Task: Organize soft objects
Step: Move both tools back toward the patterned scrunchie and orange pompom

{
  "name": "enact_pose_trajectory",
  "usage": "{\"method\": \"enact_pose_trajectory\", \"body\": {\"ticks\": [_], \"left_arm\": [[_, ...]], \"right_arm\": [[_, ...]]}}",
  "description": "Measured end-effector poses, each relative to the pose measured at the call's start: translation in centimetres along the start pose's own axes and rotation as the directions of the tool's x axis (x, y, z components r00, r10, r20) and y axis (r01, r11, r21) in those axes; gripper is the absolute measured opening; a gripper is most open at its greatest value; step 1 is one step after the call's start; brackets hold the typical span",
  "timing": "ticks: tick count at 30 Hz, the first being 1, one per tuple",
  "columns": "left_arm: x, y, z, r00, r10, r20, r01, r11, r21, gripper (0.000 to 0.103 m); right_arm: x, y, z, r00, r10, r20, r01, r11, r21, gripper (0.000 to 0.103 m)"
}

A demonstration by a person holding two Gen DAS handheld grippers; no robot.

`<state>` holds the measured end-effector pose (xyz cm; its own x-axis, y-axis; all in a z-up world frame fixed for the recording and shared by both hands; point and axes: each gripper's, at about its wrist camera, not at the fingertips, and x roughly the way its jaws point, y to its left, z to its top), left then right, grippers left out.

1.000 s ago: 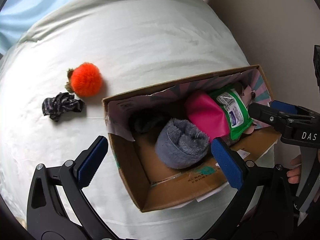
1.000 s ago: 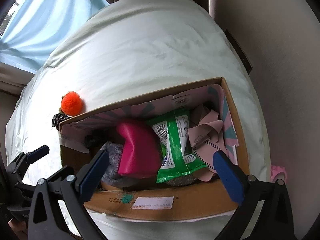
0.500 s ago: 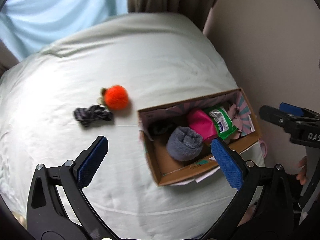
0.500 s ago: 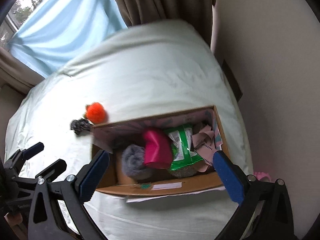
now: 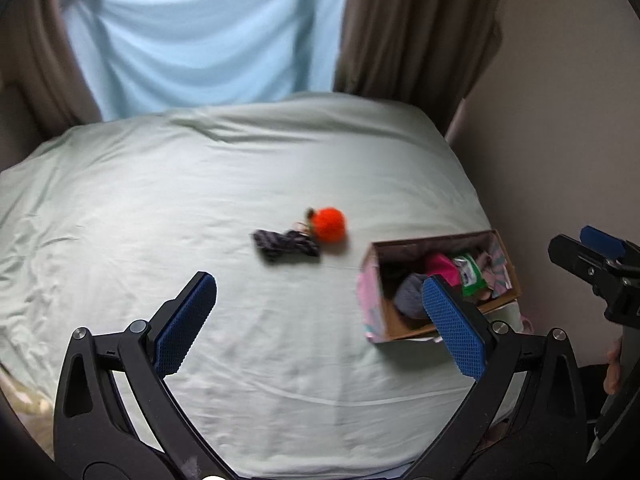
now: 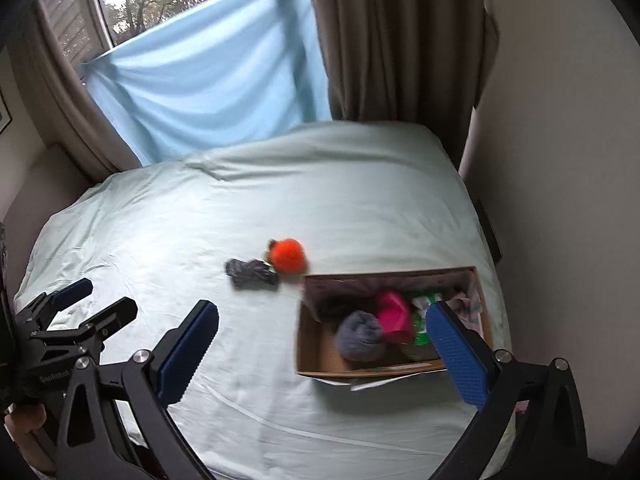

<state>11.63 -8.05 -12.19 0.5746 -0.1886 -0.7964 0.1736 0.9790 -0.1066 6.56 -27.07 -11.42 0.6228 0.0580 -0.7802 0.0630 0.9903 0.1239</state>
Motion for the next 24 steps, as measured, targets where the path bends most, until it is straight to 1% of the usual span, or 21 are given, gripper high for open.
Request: {"method": "enact_pose_trajectory", "body": {"ticks": [2,5,10,17,19,21,24], "left_arm": [[-1.3,1.7,-0.2,1.000,0.021,0.019,-0.020,1.000,-0.009,0.102],[-2.7,4.6,-0.4,0.998,0.041,0.043,-0.040,0.999,-0.029,0.102],[-3.7,8.4,-0.8,0.997,0.050,0.053,-0.047,0.998,-0.048,0.102],[-2.5,12.2,-0.6,0.999,0.043,0.016,-0.043,0.998,-0.047,0.102],[-1.5,13.0,-0.2,0.999,0.041,0.006,-0.040,0.998,-0.044,0.102],[-0.5,13.5,0.3,0.999,0.035,-0.004,-0.035,0.998,-0.042,0.102],[1.5,13.8,1.2,1.000,0.019,-0.019,-0.020,0.999,-0.037,0.102]], "right_arm": [[-0.7,2.0,-0.2,1.000,-0.003,0.022,0.003,1.000,-0.015,0.103],[-1.6,4.8,-0.6,0.998,0.018,0.066,-0.017,1.000,-0.022,0.103],[-1.9,8.2,-1.1,0.995,0.006,0.101,0.000,0.999,-0.053,0.103],[-0.3,10.4,-0.9,0.994,0.017,0.108,-0.015,1.000,-0.018,0.103],[0.6,10.8,-0.5,0.994,0.008,0.106,-0.006,1.000,-0.017,0.103],[1.5,10.8,0.1,0.995,0.015,0.100,-0.014,1.000,-0.011,0.103],[3.8,10.5,1.3,0.997,0.016,0.075,-0.017,1.000,0.004,0.103]]}}
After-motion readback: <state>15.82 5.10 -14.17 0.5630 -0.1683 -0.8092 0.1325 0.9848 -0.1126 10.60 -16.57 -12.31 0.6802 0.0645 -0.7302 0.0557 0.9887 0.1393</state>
